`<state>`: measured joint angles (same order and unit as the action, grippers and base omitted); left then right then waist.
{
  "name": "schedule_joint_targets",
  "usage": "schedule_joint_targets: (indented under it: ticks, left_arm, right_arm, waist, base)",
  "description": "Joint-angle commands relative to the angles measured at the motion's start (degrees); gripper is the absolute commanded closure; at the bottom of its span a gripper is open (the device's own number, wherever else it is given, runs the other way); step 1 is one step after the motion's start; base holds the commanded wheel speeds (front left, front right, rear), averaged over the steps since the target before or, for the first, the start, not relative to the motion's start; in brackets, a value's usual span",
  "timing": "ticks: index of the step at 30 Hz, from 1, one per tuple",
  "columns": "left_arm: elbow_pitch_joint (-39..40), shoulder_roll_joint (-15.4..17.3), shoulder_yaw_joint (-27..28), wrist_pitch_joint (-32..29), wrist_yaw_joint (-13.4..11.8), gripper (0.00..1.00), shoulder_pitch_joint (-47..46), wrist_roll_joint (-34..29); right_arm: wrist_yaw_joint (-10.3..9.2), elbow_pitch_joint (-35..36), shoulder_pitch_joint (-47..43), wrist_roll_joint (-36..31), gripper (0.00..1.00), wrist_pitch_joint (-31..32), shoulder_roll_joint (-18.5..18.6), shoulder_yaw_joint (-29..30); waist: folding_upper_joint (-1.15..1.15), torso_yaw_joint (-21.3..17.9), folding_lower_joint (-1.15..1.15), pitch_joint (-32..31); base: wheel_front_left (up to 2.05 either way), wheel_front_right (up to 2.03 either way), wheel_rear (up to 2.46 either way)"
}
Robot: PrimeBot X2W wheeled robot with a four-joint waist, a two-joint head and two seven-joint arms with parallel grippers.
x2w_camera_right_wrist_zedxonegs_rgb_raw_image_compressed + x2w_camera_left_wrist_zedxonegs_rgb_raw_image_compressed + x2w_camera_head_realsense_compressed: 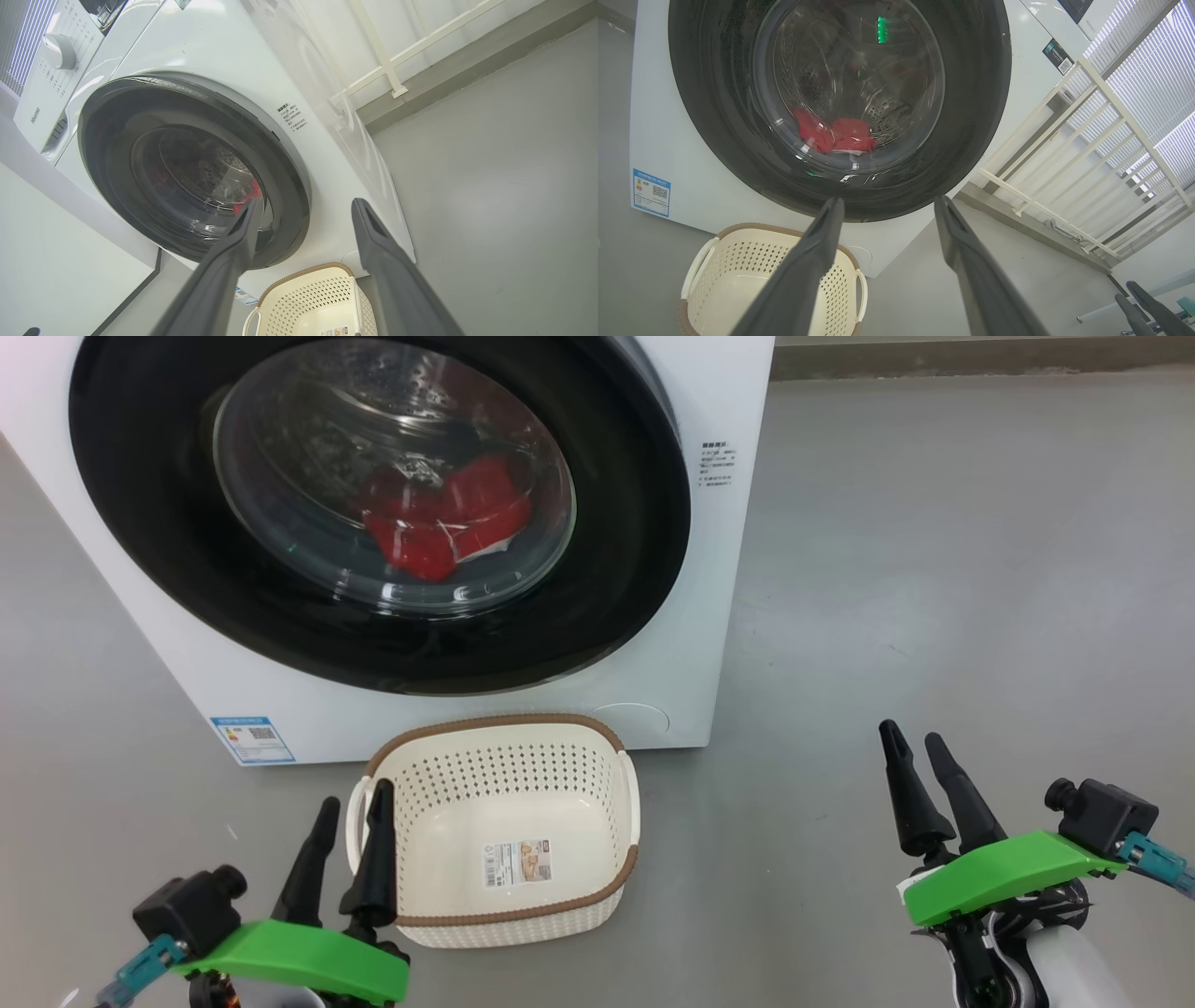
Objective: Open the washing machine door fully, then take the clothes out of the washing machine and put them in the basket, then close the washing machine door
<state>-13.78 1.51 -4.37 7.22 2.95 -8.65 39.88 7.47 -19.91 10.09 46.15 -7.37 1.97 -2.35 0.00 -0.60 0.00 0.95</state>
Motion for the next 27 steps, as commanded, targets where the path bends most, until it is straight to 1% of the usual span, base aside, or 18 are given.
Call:
schedule_joint_targets:
  ticks: [1,27]
  left_arm:
    - [1.11,1.03,0.82,0.77,-0.54,0.00,-2.67,-1.86]
    - [-1.11,1.24,1.18,5.16,-3.62,0.00,-6.33,-18.12]
  right_arm:
    - [0.02,1.48,3.06,-1.57,0.00,-0.82,0.62,-0.89]
    - [0.02,0.75,6.93,-17.88,0.00,-5.08,0.80,-3.06]
  waist:
    - [0.00,0.01,0.00,0.02]
    - [0.00,-0.32,0.00,0.66]
  base:
    - [0.00,0.00,0.00]
    - [0.00,0.00,0.00]
